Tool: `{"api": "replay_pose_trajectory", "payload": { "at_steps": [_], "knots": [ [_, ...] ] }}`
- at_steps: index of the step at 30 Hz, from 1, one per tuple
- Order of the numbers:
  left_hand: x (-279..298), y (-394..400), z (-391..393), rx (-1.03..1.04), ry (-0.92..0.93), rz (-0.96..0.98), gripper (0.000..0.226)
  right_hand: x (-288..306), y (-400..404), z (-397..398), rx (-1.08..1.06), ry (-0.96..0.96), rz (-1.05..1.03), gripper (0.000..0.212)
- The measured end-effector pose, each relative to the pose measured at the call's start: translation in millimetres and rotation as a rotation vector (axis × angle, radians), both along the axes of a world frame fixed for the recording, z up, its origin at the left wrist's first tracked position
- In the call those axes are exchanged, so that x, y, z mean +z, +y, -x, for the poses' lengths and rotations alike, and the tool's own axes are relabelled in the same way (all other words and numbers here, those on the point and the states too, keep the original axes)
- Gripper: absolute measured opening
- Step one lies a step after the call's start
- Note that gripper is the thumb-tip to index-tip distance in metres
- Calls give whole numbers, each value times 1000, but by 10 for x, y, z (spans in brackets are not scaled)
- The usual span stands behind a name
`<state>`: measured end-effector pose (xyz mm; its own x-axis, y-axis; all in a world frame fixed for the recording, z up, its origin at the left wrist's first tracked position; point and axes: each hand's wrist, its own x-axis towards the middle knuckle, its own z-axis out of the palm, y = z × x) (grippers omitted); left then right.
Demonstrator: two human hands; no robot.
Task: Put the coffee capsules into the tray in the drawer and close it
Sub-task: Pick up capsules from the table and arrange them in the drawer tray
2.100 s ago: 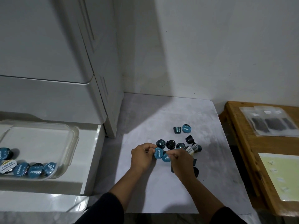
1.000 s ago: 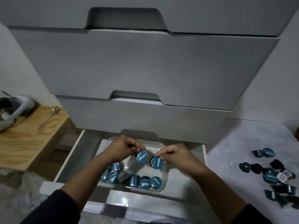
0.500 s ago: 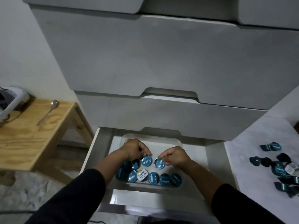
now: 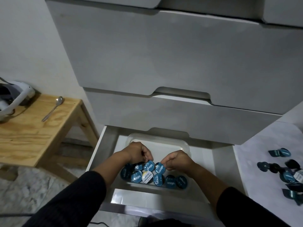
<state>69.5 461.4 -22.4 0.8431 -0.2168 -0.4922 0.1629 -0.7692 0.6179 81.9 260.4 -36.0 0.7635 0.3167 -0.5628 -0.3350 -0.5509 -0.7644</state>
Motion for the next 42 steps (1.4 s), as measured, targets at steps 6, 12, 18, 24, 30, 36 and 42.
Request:
{"api": "replay_pose_trajectory", "payload": {
  "at_steps": [6,12,18,24,30,36,42],
  "knots": [
    [111,-11,63,8,-38,-33,21,44,0,39,37,12,22,14],
    [366,-118,223,11,-121,-158,24,175,44,103,139,-211,194,30],
    [385,-368,508,160,-313,-270,35,345,143,318,250,-595,415,39],
    [566,-629,780,270,-466,-352,44,444,107,587,141,-1006,508,42],
    [670,-880,939,225,-431,-439,75,356,-169,790,62,-1234,481,39],
    [705,-1375,975,260,-537,-293,68,310,-711,817,111,-1293,564,37],
    [830,-2293,911,220,-656,-158,55,502,-1636,846,62,-1266,595,29]
  ]
}}
